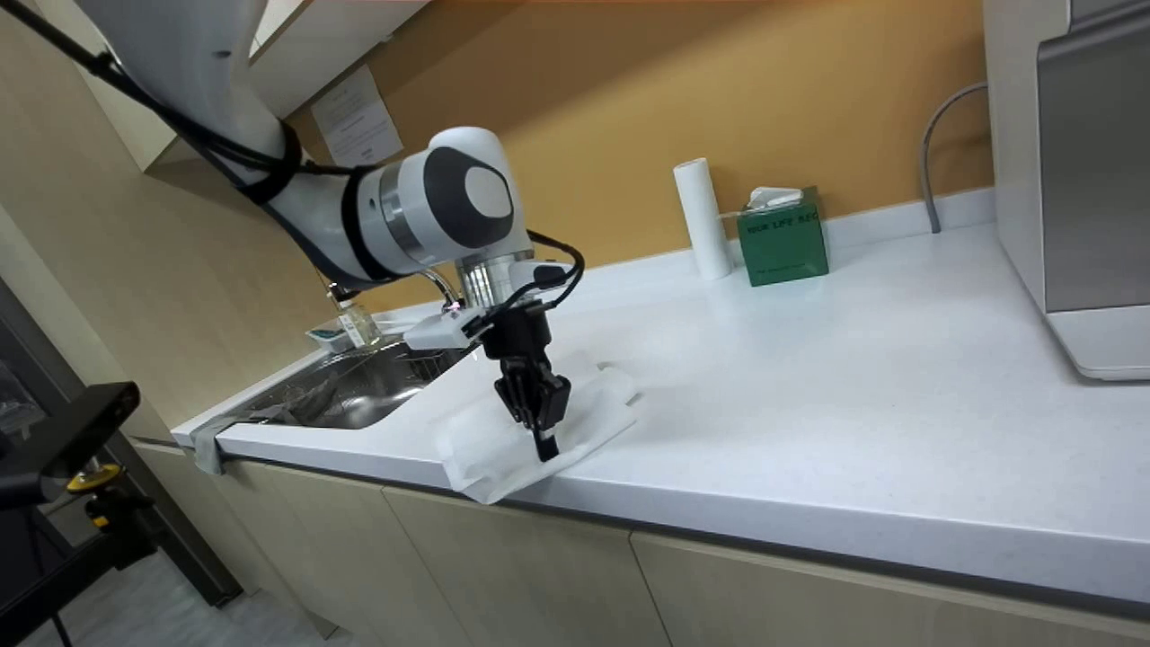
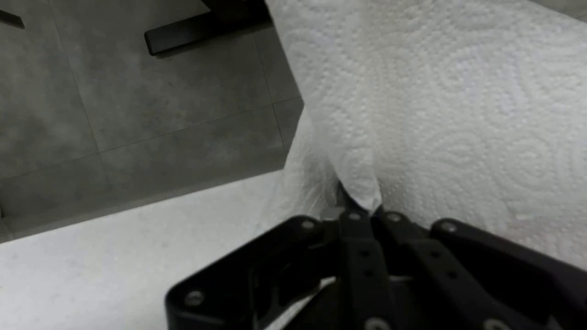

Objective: Wipe the counter top using the paper towel

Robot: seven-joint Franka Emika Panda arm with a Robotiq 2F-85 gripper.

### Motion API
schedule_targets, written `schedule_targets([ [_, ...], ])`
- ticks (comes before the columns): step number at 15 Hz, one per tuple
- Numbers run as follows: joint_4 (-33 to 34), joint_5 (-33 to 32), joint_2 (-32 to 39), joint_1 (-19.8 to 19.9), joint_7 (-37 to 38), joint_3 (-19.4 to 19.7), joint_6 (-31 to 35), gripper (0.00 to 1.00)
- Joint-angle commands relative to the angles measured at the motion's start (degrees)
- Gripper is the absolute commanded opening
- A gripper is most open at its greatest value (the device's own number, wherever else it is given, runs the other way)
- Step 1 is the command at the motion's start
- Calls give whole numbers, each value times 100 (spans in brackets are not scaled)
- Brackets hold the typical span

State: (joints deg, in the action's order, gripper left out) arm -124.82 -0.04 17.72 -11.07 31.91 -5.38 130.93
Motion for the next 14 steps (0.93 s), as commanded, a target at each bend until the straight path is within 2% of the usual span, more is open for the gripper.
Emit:
schedule_targets([
  [1, 41, 24, 354, -161, 35, 15, 84, 0],
  [4, 278, -151, 503, -122, 320, 254, 133, 0],
  [14, 1434, -935, 1227, 52, 1750, 1395, 487, 0],
])
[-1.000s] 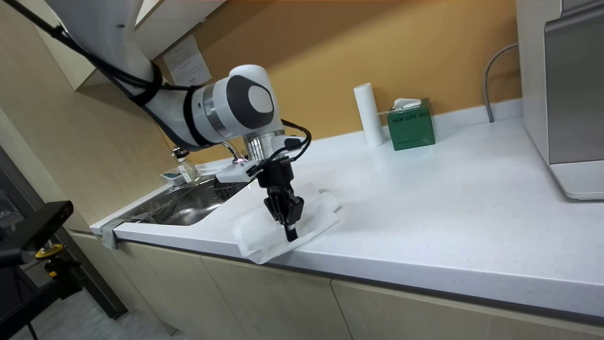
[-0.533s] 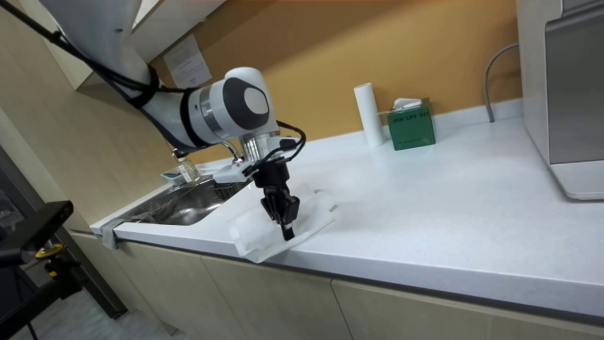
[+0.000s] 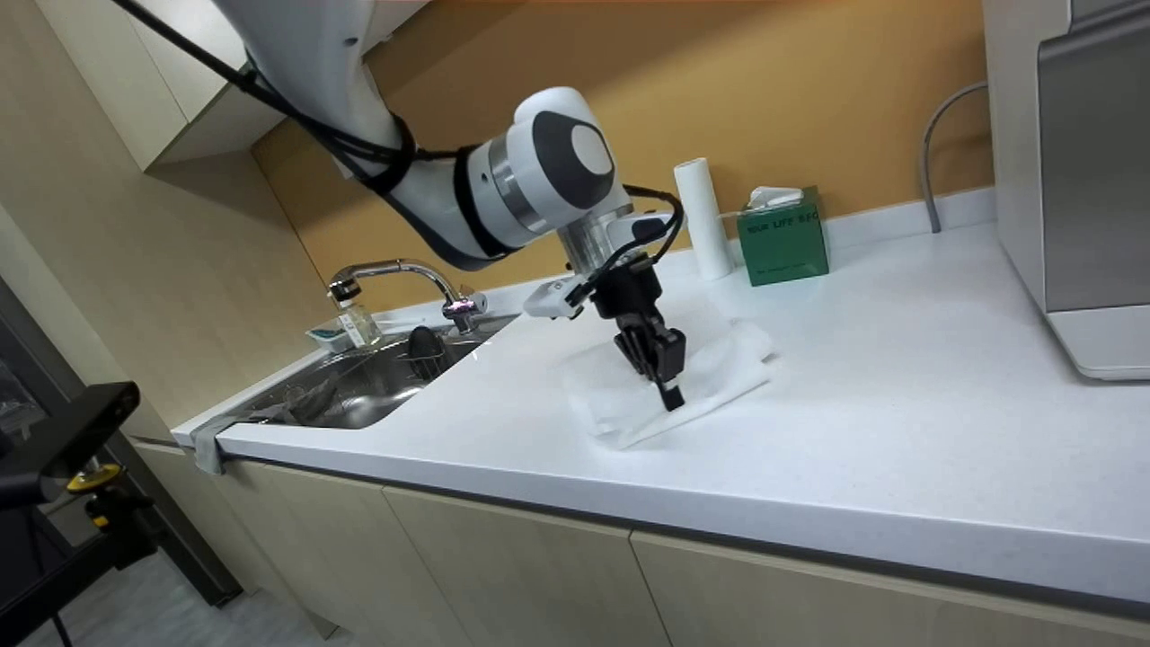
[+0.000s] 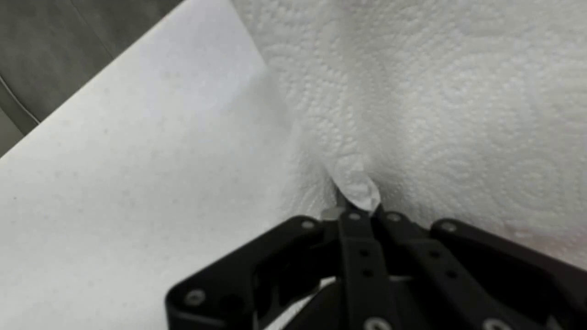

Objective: Wipe the counter top using the paper towel

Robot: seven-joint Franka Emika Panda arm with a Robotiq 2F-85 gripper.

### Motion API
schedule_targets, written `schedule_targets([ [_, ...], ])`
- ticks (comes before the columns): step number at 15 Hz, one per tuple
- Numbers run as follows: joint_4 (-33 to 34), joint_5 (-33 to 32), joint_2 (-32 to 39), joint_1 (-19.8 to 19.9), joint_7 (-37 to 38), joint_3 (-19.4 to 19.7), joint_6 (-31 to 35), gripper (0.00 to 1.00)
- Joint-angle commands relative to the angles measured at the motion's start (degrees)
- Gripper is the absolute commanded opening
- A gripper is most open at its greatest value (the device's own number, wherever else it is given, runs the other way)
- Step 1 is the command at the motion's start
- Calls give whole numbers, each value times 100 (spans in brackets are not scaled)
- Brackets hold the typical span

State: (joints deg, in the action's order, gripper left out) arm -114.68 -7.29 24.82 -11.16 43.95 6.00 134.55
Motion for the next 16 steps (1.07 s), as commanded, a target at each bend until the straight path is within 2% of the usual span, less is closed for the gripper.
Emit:
schedule_targets([
  [1, 502, -244, 560, 99, 656, 349, 116, 0],
  [7, 728, -171, 594, 242, 801, 513, -11, 0],
  [8, 717, -173, 548, 237, 798, 501, -15, 26],
  [9, 701, -185, 490, 222, 811, 498, -15, 27],
  [12, 621, -298, 225, 127, 921, 541, 12, 46],
  [16, 497, -763, -363, -27, 1307, 624, -63, 74],
])
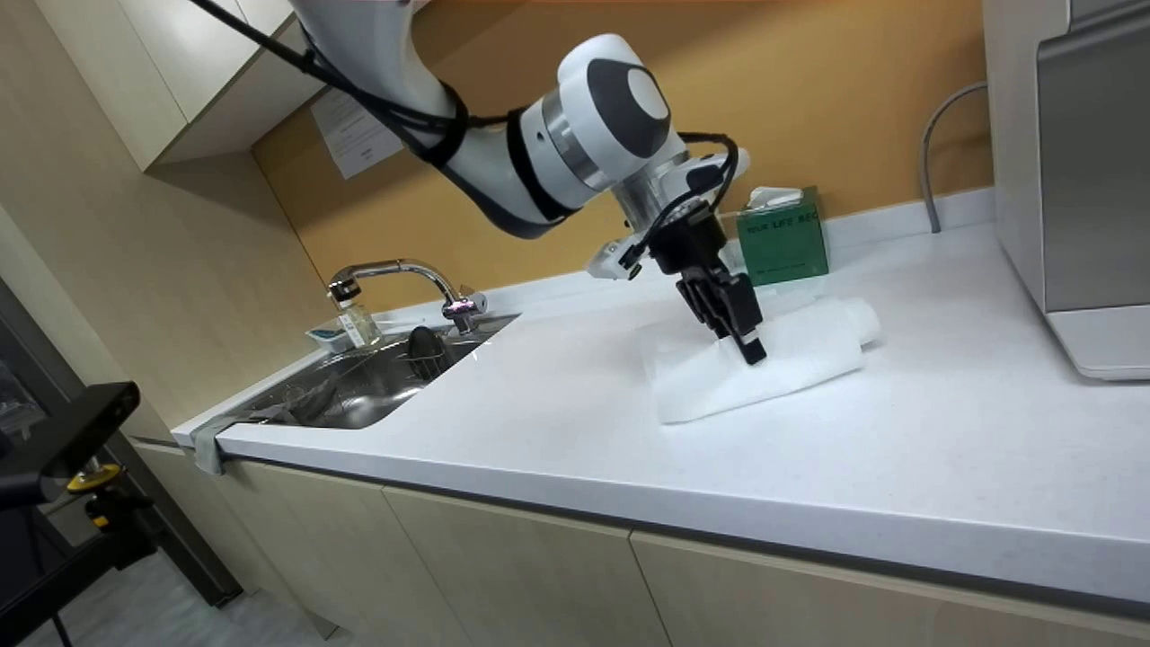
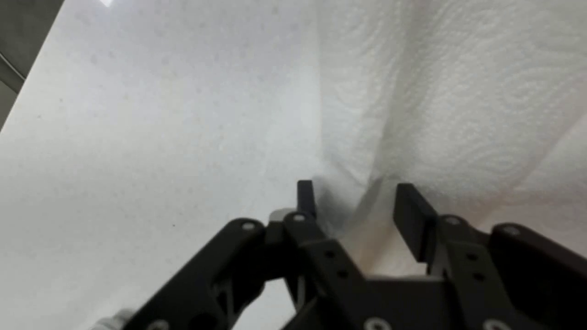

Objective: Wipe the counter top using the paper towel

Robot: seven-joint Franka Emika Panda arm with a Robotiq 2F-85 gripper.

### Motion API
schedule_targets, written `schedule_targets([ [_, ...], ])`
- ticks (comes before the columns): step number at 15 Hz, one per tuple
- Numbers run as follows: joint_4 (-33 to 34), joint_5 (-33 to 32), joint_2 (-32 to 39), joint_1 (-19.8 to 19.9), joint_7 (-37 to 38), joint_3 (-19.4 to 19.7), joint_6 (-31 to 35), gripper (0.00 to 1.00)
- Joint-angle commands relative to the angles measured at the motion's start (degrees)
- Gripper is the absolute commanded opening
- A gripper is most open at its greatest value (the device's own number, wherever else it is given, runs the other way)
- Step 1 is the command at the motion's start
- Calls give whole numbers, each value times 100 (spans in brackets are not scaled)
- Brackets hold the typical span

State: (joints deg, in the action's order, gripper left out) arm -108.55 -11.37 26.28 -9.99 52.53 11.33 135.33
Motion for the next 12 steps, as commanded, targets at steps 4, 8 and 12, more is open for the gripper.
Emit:
schedule_targets([
  [4, -223, -884, -1126, -136, 740, 1, -210, 98],
  [8, -344, -1143, -1559, -4, 591, -243, -499, 100],
  [12, -571, -1051, -1790, 155, 308, -525, -638, 100],
])
